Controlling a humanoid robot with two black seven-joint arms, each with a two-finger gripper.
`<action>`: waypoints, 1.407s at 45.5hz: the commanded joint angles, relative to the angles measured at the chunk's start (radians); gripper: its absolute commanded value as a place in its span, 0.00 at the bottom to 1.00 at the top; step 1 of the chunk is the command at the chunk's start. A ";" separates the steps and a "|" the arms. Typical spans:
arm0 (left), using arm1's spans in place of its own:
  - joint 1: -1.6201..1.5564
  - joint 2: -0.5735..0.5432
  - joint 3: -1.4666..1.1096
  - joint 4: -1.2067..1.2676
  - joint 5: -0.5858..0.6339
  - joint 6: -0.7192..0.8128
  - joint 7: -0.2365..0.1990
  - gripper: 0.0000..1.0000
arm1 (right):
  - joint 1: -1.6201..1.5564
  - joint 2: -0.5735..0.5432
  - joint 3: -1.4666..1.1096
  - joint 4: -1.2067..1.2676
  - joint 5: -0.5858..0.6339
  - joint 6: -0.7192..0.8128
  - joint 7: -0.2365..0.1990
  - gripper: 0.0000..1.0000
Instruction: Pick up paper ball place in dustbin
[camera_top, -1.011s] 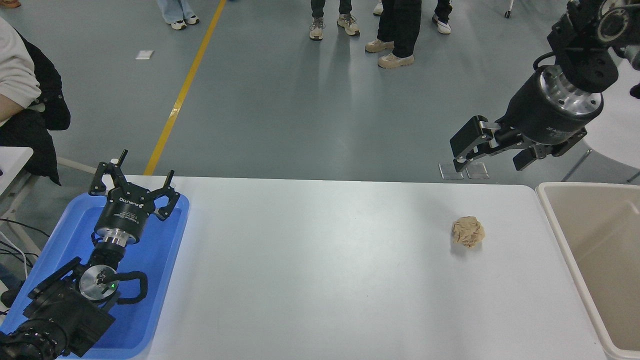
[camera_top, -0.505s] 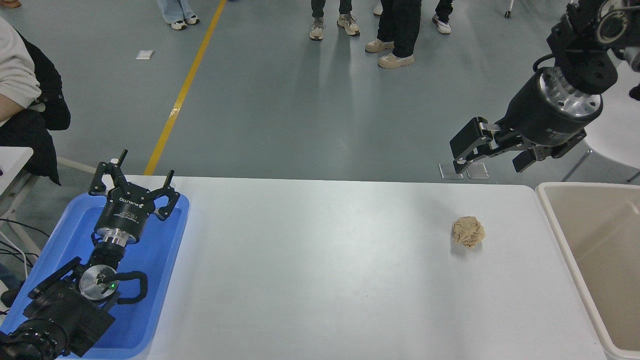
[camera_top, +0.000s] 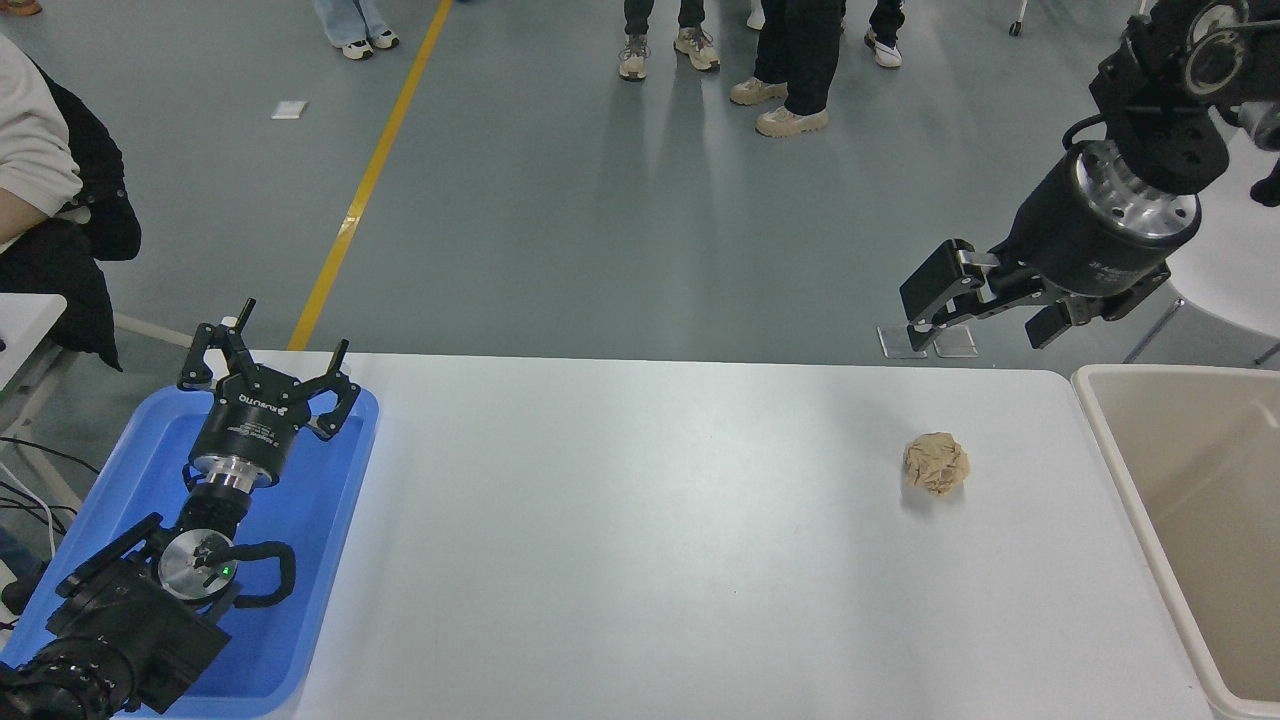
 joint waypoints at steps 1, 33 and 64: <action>0.000 0.000 0.000 0.000 0.000 0.000 0.000 1.00 | -0.019 0.000 0.000 -0.016 -0.001 0.000 0.000 1.00; 0.000 0.000 0.000 0.000 0.000 0.000 0.000 1.00 | -0.051 -0.011 0.000 -0.057 -0.001 0.000 0.000 1.00; 0.000 0.000 0.000 0.000 0.000 0.000 0.000 1.00 | -0.474 0.000 0.117 -0.565 0.007 -0.120 0.003 1.00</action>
